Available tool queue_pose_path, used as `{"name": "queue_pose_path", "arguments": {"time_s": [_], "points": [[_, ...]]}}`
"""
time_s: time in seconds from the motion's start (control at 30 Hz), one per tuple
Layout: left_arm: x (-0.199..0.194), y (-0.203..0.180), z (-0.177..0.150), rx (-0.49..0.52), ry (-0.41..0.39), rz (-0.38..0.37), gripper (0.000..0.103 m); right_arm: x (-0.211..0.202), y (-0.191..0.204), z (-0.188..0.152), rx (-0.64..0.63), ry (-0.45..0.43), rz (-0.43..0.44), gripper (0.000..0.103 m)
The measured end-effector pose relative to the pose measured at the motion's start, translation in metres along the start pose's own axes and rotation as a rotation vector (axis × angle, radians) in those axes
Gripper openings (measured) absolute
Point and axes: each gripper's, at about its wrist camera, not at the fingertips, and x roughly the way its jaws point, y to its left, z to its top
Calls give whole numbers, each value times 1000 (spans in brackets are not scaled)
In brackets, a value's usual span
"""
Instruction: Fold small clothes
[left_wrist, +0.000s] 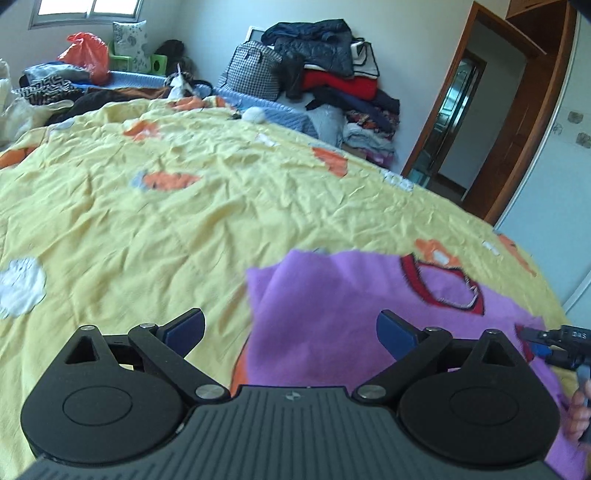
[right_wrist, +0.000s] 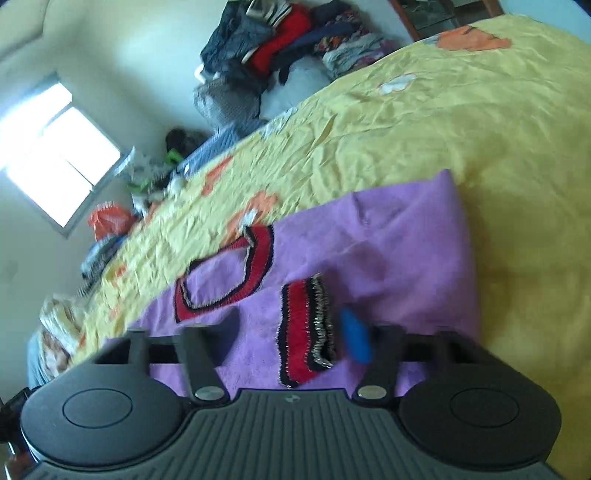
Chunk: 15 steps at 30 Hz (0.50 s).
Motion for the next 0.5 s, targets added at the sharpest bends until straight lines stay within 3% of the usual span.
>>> {"name": "queue_pose_path", "arguments": {"time_s": [0.03, 0.1, 0.23, 0.4, 0.5], "points": [[1, 1, -3, -1, 6, 1, 98, 6, 3, 0, -26, 26, -10, 10], [2, 4, -7, -7, 15, 6, 98, 13, 13, -5, -95, 42, -42, 7], [1, 6, -7, -15, 16, -1, 100, -7, 31, -10, -189, -13, -48, 5], [0, 9, 0, -33, 6, -15, 102, -45, 50, -2, -313, -117, -121, 4], [4, 14, 3, -86, 18, -22, 102, -44, 38, 3, -311, -104, -177, 4]]}}
